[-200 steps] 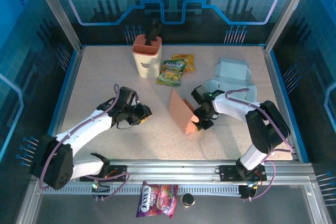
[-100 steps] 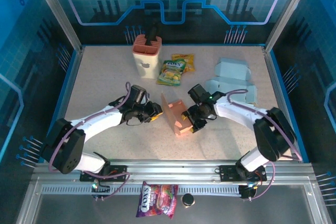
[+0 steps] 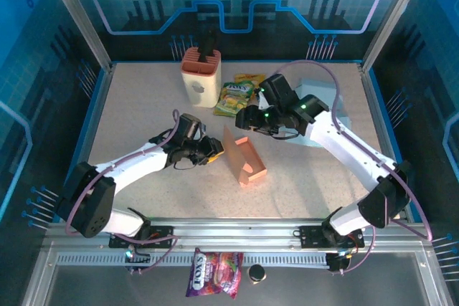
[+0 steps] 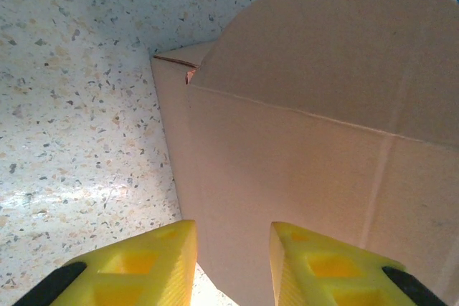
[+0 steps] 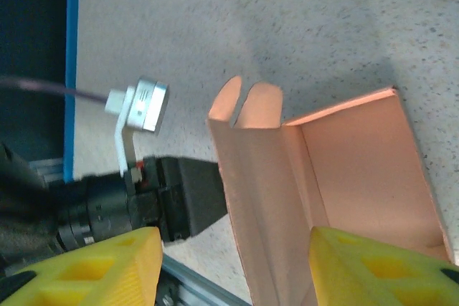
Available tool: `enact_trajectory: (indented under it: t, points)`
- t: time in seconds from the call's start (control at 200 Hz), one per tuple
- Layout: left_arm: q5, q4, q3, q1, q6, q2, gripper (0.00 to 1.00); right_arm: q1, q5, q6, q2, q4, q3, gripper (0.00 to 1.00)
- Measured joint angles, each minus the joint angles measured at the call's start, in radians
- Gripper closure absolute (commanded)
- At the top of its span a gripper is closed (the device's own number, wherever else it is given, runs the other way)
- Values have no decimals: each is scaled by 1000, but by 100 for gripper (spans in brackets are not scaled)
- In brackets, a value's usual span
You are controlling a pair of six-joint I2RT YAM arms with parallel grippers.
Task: Fold the paper box
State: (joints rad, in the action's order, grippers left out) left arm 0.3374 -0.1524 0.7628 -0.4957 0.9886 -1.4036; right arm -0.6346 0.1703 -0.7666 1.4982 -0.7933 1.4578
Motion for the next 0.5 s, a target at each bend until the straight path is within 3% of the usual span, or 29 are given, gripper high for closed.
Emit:
enact_trajectory:
  t: [0.195, 0.5]
  points:
    - [-3, -11, 4, -6, -2, 0, 67, -28, 32, 166, 153, -145, 83, 50]
    - [-8, -26, 14, -13, -3, -4, 67, -85, 43, 214, 221, -212, 121, 57]
